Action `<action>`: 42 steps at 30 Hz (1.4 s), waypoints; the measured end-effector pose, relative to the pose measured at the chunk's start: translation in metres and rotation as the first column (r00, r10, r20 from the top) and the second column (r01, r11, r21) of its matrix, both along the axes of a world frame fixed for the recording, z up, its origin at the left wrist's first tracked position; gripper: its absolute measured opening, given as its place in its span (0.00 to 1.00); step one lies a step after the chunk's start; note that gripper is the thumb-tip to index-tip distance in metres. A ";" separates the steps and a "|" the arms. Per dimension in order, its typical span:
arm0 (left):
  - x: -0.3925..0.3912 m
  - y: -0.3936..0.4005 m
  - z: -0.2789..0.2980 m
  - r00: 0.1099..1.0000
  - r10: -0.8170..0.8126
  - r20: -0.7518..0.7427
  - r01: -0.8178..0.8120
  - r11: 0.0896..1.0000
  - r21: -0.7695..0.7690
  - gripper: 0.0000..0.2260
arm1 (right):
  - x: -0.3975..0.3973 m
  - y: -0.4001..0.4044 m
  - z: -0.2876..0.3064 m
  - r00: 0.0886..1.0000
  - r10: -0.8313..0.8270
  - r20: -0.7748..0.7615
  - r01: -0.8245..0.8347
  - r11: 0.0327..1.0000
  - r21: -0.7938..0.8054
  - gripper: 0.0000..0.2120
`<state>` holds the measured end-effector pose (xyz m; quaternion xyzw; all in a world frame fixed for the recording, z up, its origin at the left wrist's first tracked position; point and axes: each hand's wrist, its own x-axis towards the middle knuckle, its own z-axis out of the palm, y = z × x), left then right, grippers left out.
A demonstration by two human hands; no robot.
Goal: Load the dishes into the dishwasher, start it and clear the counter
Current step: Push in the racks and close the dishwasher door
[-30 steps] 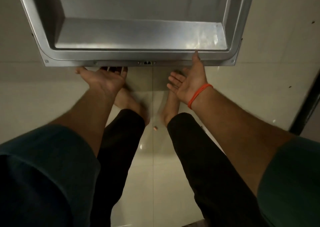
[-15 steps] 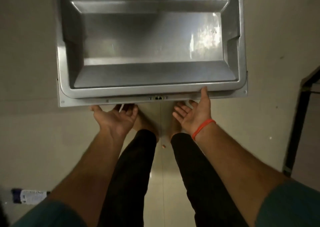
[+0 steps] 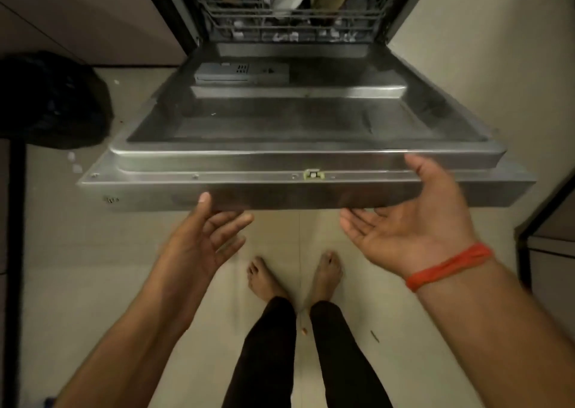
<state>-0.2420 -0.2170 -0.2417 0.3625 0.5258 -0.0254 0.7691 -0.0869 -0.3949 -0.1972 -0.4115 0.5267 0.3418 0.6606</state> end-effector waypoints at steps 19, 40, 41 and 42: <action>0.180 0.098 0.096 0.722 -0.560 -0.407 0.199 -0.395 0.897 0.17 | 0.143 0.043 0.124 0.857 0.240 0.456 -0.344 0.926 0.158 0.42; 0.314 0.168 0.173 0.735 -0.372 -0.567 0.346 -0.513 0.786 0.68 | 0.288 0.086 0.117 -0.405 0.899 -0.170 0.369 -0.010 -0.929 0.52; 0.321 0.174 0.174 0.717 -0.367 -0.592 0.359 -0.533 0.766 0.69 | 0.298 0.087 0.119 -0.390 0.901 -0.190 0.351 -0.046 -0.935 0.54; 0.328 0.179 0.176 0.696 -0.361 -0.621 0.380 -0.548 0.745 0.70 | 0.307 0.087 0.121 -0.381 0.900 -0.209 0.334 -0.077 -0.939 0.57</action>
